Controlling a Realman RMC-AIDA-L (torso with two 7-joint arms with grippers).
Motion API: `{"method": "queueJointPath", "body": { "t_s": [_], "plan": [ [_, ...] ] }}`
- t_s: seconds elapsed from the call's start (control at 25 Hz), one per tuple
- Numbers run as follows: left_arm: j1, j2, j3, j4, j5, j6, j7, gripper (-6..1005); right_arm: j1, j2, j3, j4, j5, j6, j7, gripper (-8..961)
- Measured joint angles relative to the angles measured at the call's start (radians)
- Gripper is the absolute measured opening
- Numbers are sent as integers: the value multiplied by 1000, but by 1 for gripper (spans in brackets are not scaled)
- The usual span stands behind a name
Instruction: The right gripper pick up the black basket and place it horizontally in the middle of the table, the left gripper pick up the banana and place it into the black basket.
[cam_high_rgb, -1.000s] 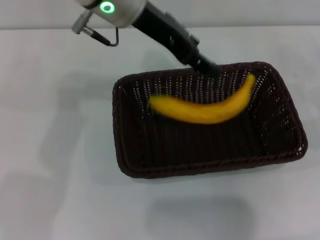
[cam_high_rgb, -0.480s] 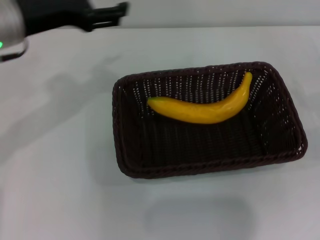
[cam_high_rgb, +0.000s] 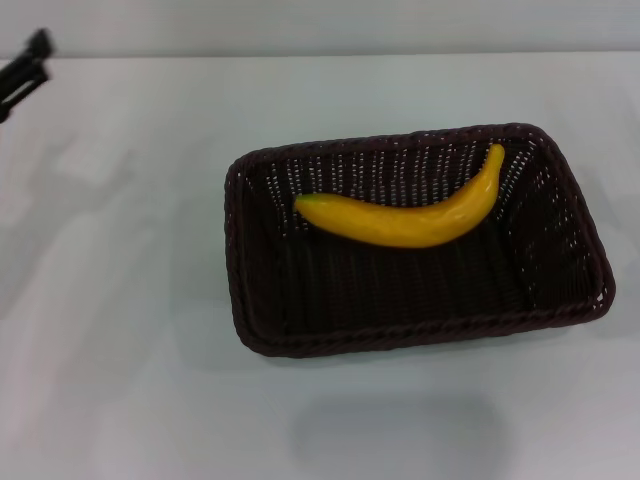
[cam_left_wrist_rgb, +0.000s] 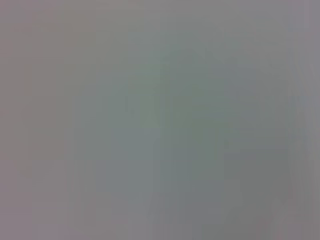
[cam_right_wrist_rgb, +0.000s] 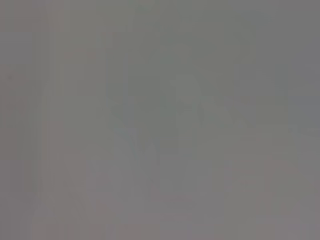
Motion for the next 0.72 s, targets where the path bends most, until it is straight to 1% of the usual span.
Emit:
{"method": "queueJointPath", "body": {
  "t_s": [0.04, 0.12, 0.16, 0.2, 0.24, 0.4, 0.52, 0.72],
  "plan": [
    [1, 0, -10, -61, -78, -13, 75, 879, 0, 0, 0, 14, 15, 6, -13, 745],
    [0, 0, -37, -167, -188, -61, 182, 877, 0, 1, 0, 58, 59, 24, -51, 745],
    [-6, 1, -78, -269, -266, -137, 257, 876, 0, 1, 0, 74, 75, 30, -67, 745],
    [-11, 2, -111, -325, -301, -188, 296, 875, 1, 2, 0, 96, 99, 37, -89, 745],
    [-11, 2, -111, -325, -301, -188, 296, 875, 1, 3, 0, 116, 120, 41, -111, 745],
    [-27, 3, -219, -476, -338, -301, 386, 875, -1, 6, 6, 159, 171, 53, -159, 745],
    [-32, 5, -267, -540, -335, -334, 417, 875, -5, 6, 31, 167, 172, 64, -161, 745],
    [-29, 5, -278, -566, -337, -331, 421, 875, -10, 6, 74, 169, 172, 70, -160, 745]
  ]
}}
